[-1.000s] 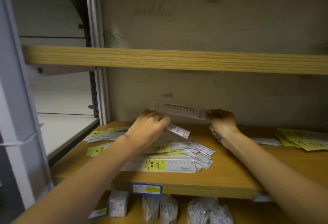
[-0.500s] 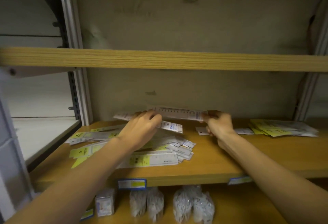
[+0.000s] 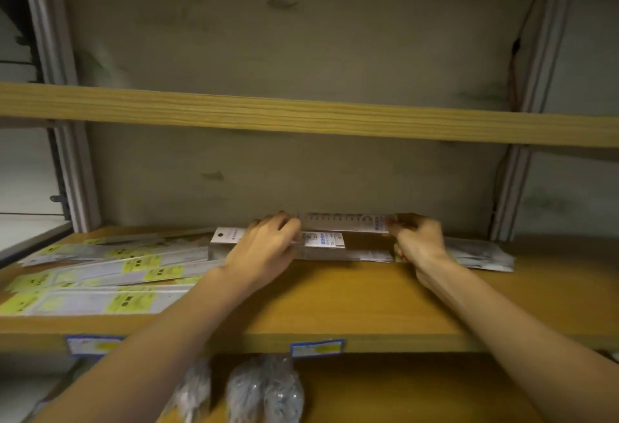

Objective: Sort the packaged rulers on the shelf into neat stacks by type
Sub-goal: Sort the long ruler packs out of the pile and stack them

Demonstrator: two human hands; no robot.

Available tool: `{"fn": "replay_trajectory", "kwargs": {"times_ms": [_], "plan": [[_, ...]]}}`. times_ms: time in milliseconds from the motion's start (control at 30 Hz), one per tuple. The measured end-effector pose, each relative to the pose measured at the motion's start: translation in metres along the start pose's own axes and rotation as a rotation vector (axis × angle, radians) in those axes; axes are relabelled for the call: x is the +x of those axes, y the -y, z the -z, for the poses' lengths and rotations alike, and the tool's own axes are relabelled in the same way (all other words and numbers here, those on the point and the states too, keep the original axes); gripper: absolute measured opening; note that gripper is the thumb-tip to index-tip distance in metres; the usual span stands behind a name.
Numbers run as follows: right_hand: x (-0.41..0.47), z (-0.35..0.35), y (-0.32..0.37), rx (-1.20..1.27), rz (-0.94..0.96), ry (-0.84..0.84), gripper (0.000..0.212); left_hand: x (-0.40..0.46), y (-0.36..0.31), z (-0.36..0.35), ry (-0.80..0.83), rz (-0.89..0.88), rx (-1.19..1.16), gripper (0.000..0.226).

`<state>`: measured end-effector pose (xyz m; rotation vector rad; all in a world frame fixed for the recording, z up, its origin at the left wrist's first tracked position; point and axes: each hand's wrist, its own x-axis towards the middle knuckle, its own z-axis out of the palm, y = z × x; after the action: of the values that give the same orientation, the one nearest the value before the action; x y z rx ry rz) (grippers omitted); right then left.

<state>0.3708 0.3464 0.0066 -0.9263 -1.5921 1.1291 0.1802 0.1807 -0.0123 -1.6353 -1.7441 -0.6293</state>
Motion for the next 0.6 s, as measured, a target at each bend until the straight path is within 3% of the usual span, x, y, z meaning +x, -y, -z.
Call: {"fn": "replay_trajectory", "kwargs": {"times_ms": [233, 600], "plan": [[0.032, 0.024, -0.025, -0.049, -0.045, 0.006, 0.022, 0.013, -0.027, -0.008, -0.031, 0.034, 0.032, 0.031], [0.047, 0.006, -0.036, -0.192, -0.107, 0.004, 0.022, 0.034, -0.020, -0.008, -0.052, 0.054, 0.014, 0.022]]}}
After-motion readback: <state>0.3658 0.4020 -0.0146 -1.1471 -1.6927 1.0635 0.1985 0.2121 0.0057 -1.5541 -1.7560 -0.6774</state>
